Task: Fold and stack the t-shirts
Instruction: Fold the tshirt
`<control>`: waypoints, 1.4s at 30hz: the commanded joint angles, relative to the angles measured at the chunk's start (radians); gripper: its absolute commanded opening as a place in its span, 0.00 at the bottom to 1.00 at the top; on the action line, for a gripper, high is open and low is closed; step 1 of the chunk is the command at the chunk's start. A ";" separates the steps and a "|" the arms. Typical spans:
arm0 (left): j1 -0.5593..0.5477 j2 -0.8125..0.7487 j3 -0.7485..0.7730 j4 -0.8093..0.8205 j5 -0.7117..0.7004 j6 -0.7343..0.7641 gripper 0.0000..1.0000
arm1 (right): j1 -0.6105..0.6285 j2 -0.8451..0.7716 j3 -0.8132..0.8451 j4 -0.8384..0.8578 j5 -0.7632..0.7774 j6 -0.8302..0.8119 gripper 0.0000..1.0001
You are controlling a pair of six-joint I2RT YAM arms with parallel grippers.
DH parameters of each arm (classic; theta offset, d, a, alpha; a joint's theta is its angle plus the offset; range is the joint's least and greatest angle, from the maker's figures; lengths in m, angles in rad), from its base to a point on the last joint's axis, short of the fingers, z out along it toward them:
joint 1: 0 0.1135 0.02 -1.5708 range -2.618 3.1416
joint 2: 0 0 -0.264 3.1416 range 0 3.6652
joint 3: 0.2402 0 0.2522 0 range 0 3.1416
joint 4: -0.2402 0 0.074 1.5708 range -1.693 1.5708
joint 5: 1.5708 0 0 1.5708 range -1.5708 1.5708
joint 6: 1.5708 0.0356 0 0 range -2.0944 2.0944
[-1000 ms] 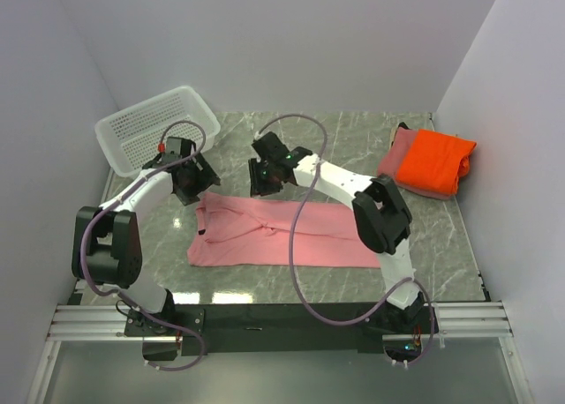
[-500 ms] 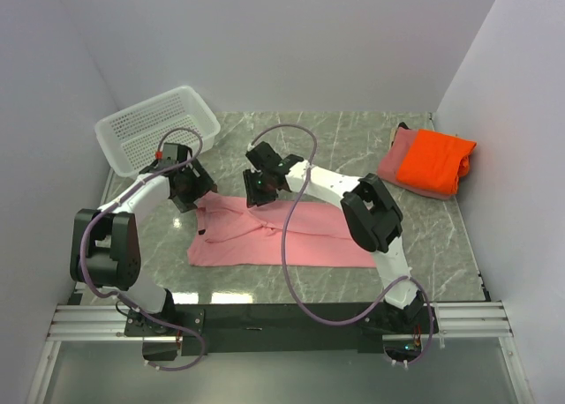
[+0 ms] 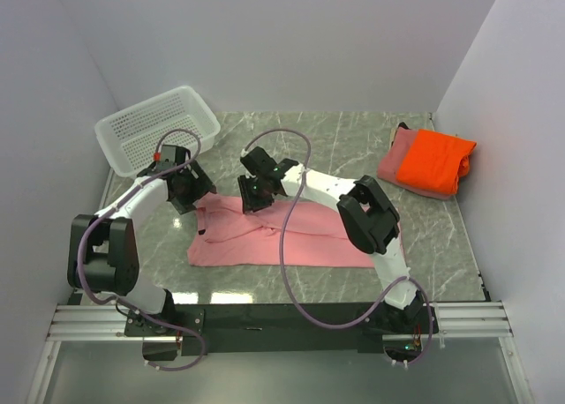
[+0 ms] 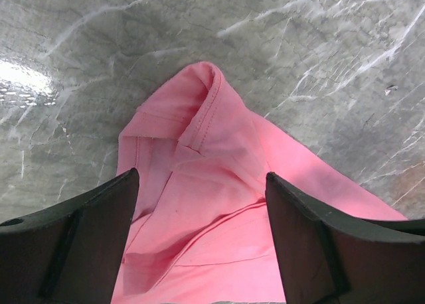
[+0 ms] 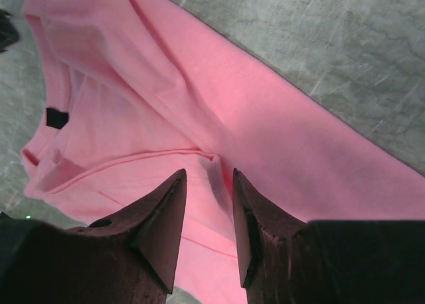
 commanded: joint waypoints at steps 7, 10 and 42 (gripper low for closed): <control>0.011 -0.039 0.007 -0.004 0.010 0.026 0.83 | 0.011 0.055 0.045 0.005 -0.001 -0.034 0.38; 0.014 -0.039 0.006 -0.007 0.010 0.030 0.83 | 0.016 0.044 0.040 0.009 0.005 -0.037 0.29; 0.017 0.042 0.036 0.044 0.070 0.001 0.82 | 0.074 -0.267 -0.289 0.112 -0.059 -0.136 0.00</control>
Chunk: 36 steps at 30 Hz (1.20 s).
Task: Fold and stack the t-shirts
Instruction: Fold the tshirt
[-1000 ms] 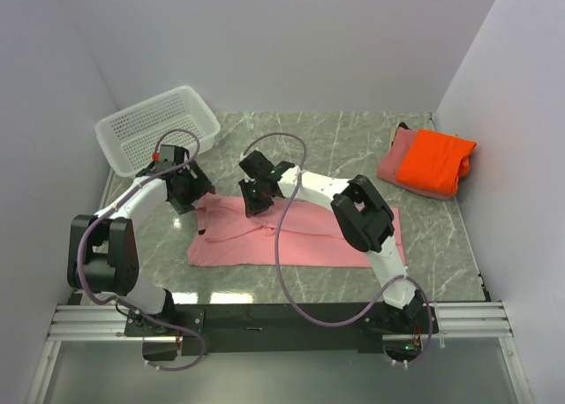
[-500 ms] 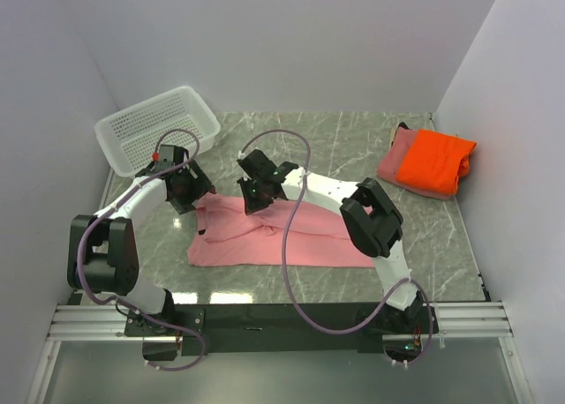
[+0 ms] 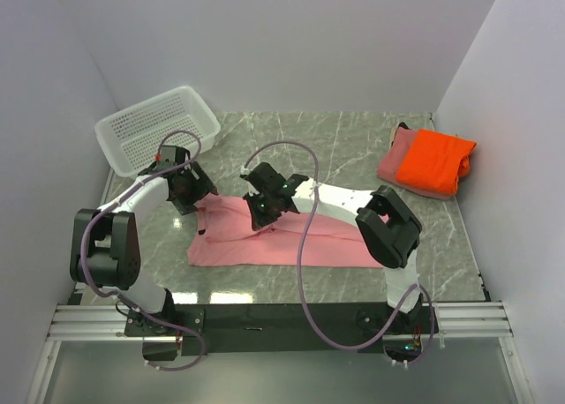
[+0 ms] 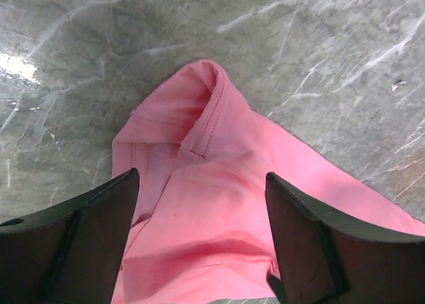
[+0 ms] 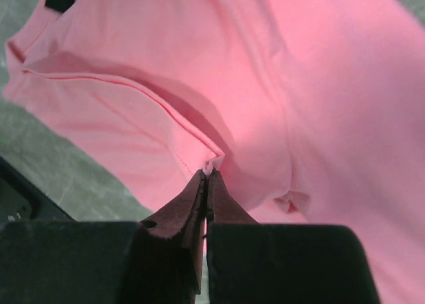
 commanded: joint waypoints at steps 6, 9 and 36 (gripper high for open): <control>0.003 0.007 0.011 0.029 0.016 0.002 0.82 | 0.034 -0.071 -0.055 0.042 -0.061 -0.055 0.00; 0.003 -0.001 -0.009 0.038 0.020 -0.001 0.82 | 0.052 -0.065 -0.055 0.035 -0.069 -0.063 0.00; -0.038 -0.197 -0.107 0.017 0.004 -0.050 0.82 | 0.108 -0.222 -0.216 -0.008 -0.041 -0.087 0.28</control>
